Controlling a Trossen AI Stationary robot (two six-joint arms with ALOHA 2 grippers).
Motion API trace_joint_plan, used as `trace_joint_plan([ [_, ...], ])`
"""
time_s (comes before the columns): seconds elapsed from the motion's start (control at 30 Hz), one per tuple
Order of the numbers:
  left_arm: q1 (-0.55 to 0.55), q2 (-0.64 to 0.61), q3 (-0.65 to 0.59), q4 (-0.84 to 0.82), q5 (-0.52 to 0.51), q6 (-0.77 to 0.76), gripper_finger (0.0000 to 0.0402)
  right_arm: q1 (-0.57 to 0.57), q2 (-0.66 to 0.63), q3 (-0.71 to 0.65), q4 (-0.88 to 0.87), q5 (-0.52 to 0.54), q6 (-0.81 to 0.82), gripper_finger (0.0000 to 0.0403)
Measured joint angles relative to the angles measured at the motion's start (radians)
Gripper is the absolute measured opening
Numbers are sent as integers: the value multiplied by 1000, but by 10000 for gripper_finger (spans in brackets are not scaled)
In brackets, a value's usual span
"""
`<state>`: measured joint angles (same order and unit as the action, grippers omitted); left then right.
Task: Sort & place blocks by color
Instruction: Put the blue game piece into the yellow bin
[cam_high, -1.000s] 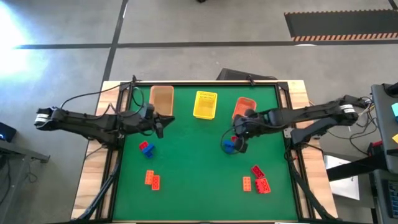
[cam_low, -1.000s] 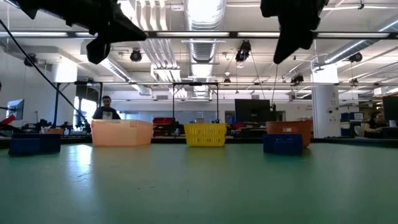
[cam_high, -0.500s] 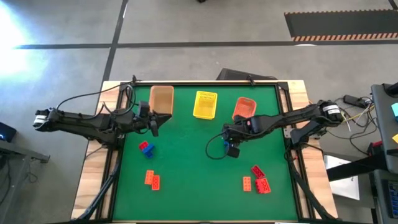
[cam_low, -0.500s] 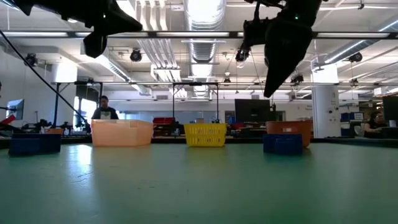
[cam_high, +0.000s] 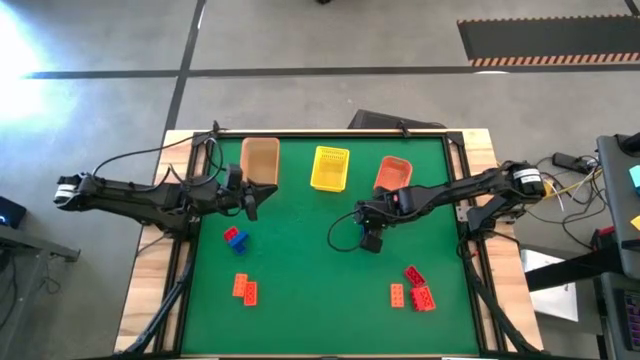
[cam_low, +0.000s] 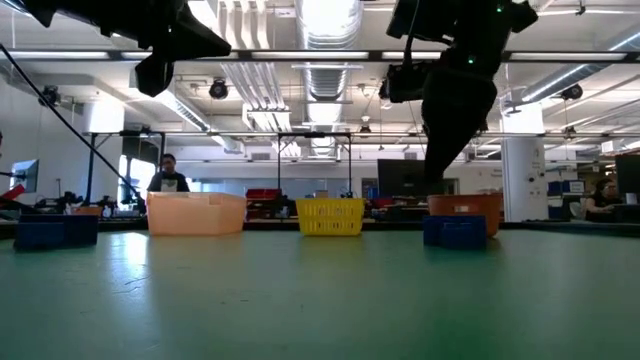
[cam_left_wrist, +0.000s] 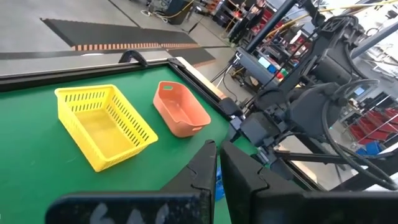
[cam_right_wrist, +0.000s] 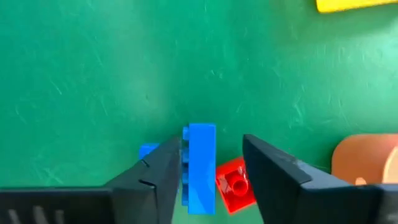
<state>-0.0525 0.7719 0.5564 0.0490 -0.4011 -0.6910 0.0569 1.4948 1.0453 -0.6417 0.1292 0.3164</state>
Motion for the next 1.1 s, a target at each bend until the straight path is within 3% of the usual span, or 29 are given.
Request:
trace_joint_plan([
  [0.23, 0, 9, -1, 2, 0, 0, 6, -5, 2, -69, 57, 1, 29, 204],
  [0.83, 0, 26, -1, -7, 0, 0, 6, -5, 3, -253, 319, -1, 104, 205],
  [1.1, 0, 27, -1, -7, 0, 0, 6, -5, 3, -260, 331, -7, 66, 164],
])
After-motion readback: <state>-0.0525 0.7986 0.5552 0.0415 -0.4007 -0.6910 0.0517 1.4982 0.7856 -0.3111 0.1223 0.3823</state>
